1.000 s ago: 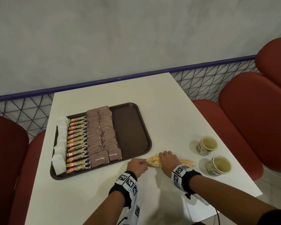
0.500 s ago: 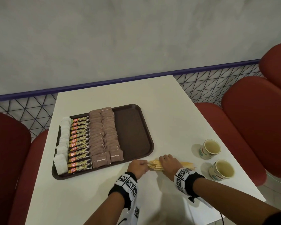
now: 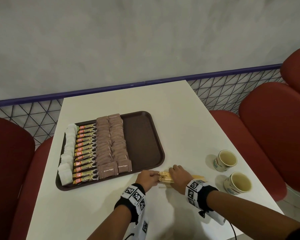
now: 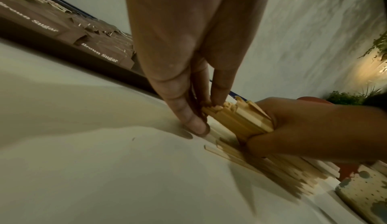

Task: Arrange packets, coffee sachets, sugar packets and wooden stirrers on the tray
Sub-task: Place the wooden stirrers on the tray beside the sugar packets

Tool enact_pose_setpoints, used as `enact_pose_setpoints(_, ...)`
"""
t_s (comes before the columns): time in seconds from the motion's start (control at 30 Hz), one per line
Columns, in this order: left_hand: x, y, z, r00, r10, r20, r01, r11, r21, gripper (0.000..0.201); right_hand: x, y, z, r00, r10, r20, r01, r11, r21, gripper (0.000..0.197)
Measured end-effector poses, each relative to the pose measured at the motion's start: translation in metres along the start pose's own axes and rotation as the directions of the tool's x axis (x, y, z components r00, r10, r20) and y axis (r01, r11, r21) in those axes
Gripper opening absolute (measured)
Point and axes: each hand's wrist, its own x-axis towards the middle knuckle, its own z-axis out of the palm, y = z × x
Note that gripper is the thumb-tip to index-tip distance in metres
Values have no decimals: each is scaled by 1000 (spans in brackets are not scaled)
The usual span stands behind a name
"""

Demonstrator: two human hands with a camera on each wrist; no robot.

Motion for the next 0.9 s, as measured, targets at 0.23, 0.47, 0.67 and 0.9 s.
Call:
enact_pose_setpoints(0.23,-1,-1,-7,985,-116,-125,91,977,-194,23,-2,8,-6,998,-67,22,65,995,69,39)
enact_pose_setpoints(0.47,-14,7,-12,974,-227,21,227,966,-120,23,-15,6,5,993,-120,5,120,992,-26,40)
enact_pose_setpoints(0.67,-10,11,-1,986,-164,33,164,986,-10,22,-18,-8,8,991,-136,18,137,990,-31,40)
enact_pose_setpoints(0.9,-14,4,-3,986,-167,-1,166,978,-123,14,-15,-16,9,992,-124,27,126,987,-98,43)
